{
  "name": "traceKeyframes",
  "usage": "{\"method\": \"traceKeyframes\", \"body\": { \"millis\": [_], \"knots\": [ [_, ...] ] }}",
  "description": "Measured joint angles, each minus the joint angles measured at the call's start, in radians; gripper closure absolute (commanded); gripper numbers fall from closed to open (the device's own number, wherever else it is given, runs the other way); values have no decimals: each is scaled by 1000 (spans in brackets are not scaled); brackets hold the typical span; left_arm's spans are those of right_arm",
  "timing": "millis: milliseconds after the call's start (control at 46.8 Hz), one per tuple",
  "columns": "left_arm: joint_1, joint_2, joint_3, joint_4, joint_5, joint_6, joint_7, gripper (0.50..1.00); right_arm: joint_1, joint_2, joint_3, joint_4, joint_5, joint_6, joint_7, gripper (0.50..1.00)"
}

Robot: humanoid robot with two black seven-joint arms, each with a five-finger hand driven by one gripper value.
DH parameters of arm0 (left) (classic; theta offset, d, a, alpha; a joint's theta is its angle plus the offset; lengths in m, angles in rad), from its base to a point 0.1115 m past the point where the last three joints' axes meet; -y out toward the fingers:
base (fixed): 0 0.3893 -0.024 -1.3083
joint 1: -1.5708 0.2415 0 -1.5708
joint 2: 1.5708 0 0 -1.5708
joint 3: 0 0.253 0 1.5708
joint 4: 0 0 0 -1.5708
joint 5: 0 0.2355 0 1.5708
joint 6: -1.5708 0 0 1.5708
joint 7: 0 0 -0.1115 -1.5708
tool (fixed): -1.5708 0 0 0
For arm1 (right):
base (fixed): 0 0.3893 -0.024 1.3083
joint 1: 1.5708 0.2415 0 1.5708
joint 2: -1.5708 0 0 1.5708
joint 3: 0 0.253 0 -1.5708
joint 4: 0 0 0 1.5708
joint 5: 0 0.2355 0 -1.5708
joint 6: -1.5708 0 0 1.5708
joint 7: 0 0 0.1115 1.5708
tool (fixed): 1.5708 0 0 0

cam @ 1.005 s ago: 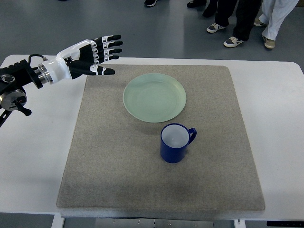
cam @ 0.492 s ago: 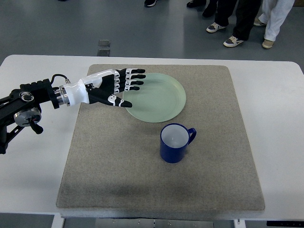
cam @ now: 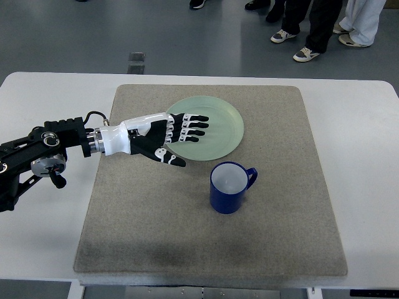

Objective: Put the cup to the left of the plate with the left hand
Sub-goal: 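Extend the open left hand over the mat toward the plate, then move the left hand down beside the blue mug's body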

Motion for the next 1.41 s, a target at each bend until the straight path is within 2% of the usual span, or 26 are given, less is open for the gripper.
{"method": "traceKeyframes", "body": {
  "millis": [492, 940, 1411],
  "knots": [
    [49, -9, 20, -29, 23, 0, 0, 500, 1, 0, 0, 0, 0, 0, 0, 568],
    [55, -101, 24, -11, 83, 0, 2, 500, 0, 0, 0, 0, 0, 0, 0, 568],
    [55, -106, 24, -11, 100, 0, 1, 500, 1, 0, 0, 0, 0, 0, 0, 568]
  ]
}}
